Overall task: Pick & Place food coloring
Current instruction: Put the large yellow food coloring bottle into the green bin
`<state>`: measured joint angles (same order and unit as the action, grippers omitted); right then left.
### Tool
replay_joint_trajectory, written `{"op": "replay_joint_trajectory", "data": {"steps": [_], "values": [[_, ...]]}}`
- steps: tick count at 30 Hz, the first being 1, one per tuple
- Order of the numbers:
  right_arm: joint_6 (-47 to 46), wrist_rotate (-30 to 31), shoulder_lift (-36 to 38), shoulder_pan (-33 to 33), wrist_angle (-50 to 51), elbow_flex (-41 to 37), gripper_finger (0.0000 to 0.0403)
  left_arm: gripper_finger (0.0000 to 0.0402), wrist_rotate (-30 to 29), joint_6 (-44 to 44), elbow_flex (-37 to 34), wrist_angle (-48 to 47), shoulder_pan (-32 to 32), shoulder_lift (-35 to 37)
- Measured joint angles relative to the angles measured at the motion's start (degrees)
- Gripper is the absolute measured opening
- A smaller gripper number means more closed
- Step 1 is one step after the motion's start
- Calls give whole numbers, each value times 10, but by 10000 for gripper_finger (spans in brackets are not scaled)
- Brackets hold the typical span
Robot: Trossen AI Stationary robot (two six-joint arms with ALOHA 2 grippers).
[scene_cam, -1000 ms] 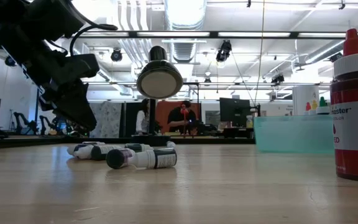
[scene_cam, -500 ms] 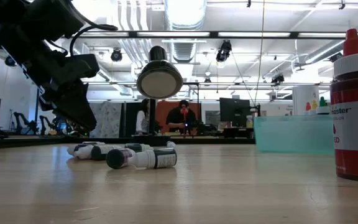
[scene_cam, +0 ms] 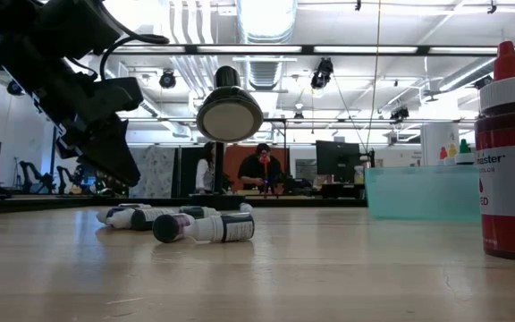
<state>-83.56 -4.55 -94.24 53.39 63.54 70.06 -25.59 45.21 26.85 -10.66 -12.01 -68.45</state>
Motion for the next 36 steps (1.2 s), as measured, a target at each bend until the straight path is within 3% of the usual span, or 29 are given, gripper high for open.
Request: {"op": "replay_joint_trajectory", "data": {"steps": [5,10,14,22,29,36], "values": [[-19,-3,1,0,-1,0,104,80,-1,0,0,0,0,0],[-47,-3,1,0,-6,0,108,80,-1,0,0,0,0,0],[-120,20,9,0,10,0,103,80,-1,0,0,0,0,0],[-302,160,71,-10,274,81,101,80,-1,-2,0,2,0,0],[-314,217,171,-118,258,24,100,80,-5,-2,0,12,0,0],[-238,222,236,-301,261,-64,107,80,-6,0,0,17,0,0]]}}
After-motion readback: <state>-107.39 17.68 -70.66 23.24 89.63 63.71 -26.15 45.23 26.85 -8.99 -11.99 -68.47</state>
